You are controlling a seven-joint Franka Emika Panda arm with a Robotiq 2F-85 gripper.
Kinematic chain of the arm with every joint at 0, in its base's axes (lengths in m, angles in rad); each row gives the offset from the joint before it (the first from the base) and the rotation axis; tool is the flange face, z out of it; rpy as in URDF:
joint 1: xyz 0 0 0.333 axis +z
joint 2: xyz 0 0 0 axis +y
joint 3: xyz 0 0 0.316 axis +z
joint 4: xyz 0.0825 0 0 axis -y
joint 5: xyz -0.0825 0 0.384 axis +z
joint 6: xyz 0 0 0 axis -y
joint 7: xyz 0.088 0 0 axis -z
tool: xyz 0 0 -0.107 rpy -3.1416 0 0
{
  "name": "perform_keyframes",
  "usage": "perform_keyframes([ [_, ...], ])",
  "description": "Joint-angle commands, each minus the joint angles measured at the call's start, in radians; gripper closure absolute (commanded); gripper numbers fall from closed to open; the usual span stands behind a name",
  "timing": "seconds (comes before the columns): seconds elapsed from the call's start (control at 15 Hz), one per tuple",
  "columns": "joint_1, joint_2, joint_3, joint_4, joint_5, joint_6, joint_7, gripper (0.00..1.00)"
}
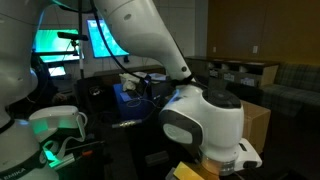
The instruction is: Put the objects on the table on to the box and the objects on the box on to the table
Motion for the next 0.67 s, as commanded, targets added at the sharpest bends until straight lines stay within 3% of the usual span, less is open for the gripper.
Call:
perform_keyframes([
  [0.0,-0.149,0.138,0.121,0.133,-0.083,0.037,0.021,0.00],
  [0.33,-0.271,0.271,0.190,0.257,-0.191,0.041,0.055,0.00],
  [0.6,-0.314,0.355,0.215,0.347,-0.252,0.046,0.084,0.00],
])
